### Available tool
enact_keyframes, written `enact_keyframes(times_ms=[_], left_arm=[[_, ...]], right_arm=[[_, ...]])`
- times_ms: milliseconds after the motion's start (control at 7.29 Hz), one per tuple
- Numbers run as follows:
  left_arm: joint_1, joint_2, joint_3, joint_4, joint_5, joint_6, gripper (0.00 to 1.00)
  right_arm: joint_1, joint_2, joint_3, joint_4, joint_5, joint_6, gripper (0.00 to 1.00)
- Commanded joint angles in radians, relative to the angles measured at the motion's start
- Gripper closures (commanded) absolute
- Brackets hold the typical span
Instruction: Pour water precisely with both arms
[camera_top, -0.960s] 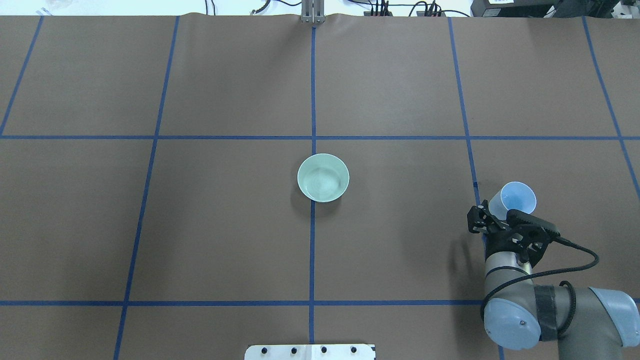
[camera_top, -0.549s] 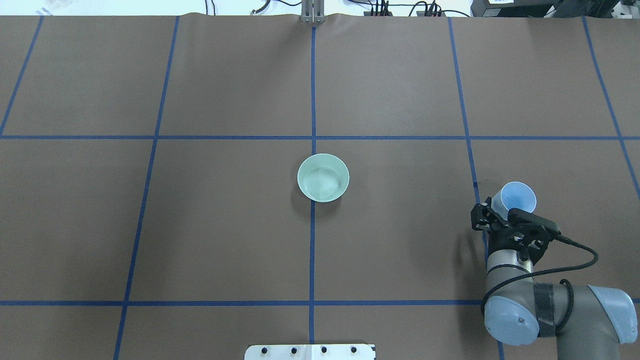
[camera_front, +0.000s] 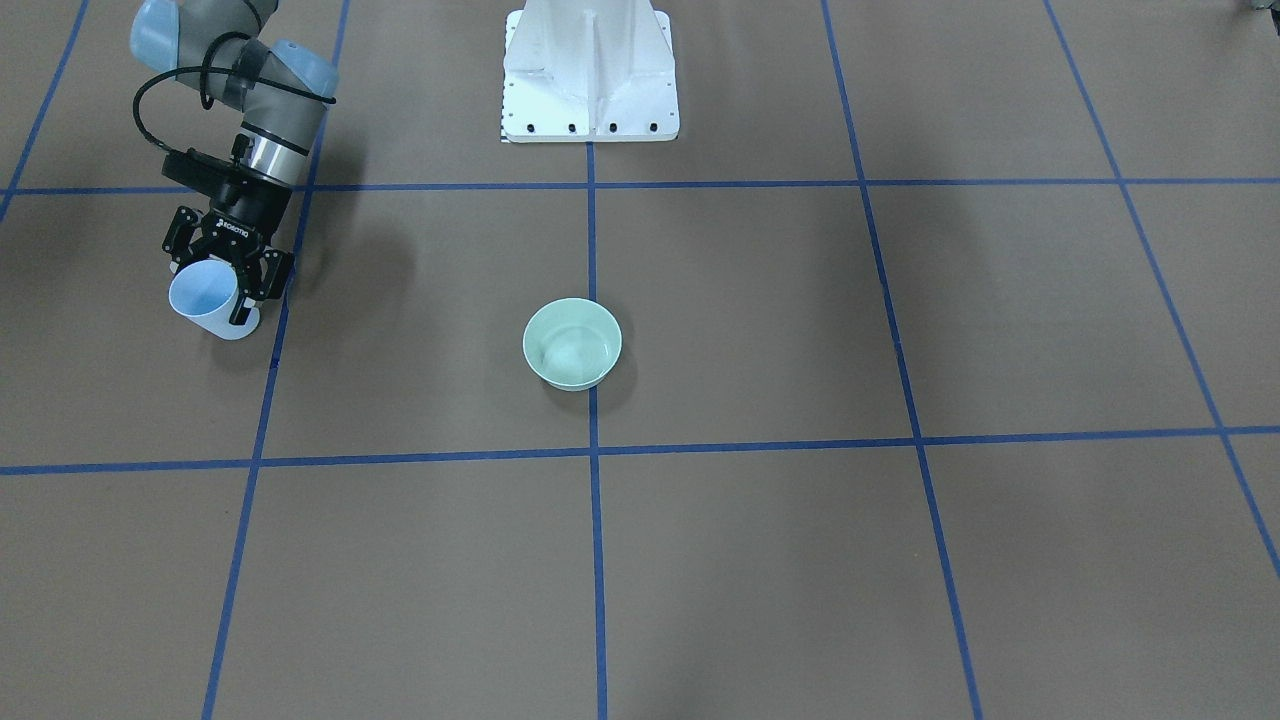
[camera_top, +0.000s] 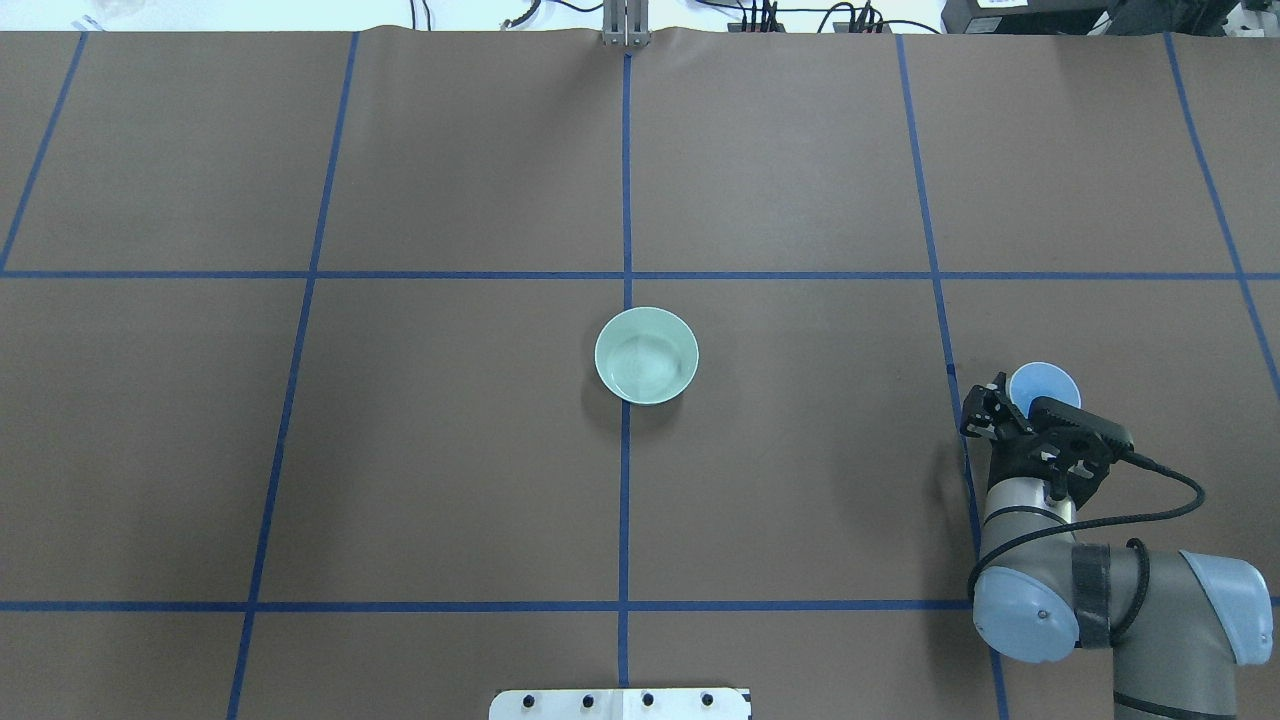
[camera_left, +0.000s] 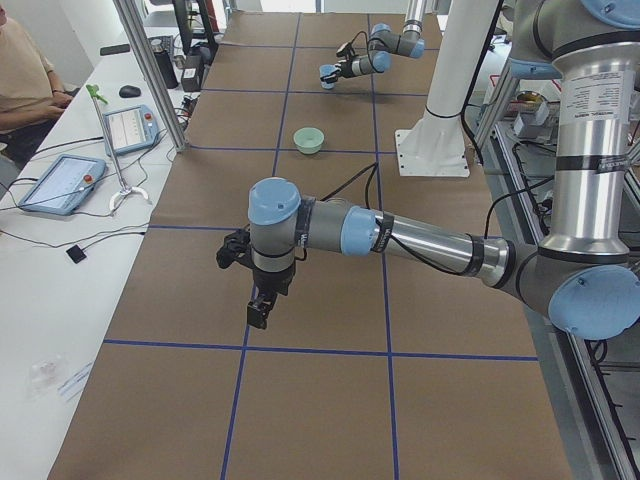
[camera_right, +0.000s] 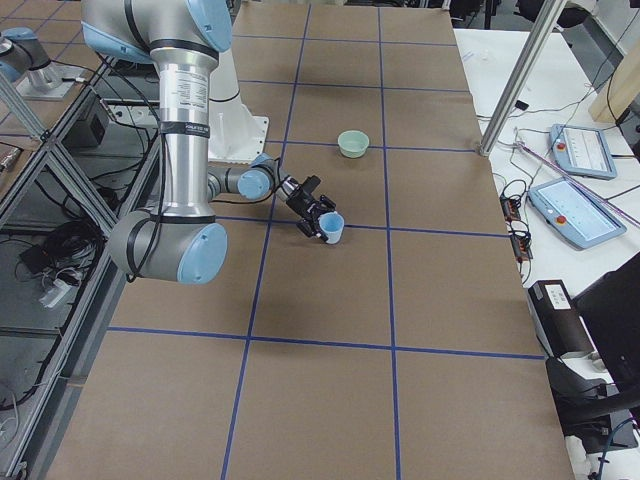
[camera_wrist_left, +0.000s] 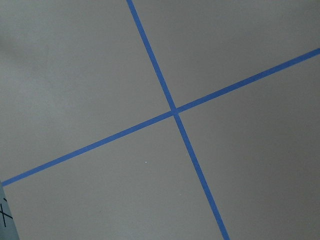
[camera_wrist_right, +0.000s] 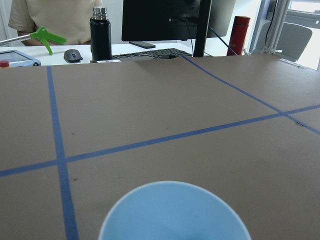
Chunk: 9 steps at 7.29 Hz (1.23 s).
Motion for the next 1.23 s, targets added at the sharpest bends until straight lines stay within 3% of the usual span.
enact_keyframes(times_ms=[0, 412, 549, 686, 960, 1097], left_arm=[[0.000, 0.000, 0.000, 0.000, 0.000, 0.000, 0.00], [-0.002, 0.003, 0.002, 0.002, 0.000, 0.000, 0.00], [-0.014, 0.005, 0.009, 0.003, -0.030, -0.002, 0.00], [-0.027, 0.014, 0.015, 0.014, -0.087, -0.002, 0.00], [-0.064, 0.057, 0.014, 0.009, -0.103, 0.002, 0.00], [-0.074, 0.072, 0.011, 0.009, -0.124, 0.002, 0.00]], right_arm=[[0.004, -0.001, -0.007, 0.003, -0.005, -0.002, 1.00], [0.055, 0.001, 0.040, 0.015, -0.032, -0.142, 1.00], [0.055, 0.001, 0.047, 0.050, -0.079, -0.224, 1.00], [0.056, 0.013, 0.044, 0.172, -0.093, -0.350, 1.00], [0.056, 0.015, 0.027, 0.552, -0.081, -0.703, 1.00], [0.056, 0.016, 0.018, 0.718, -0.036, -0.873, 1.00]])
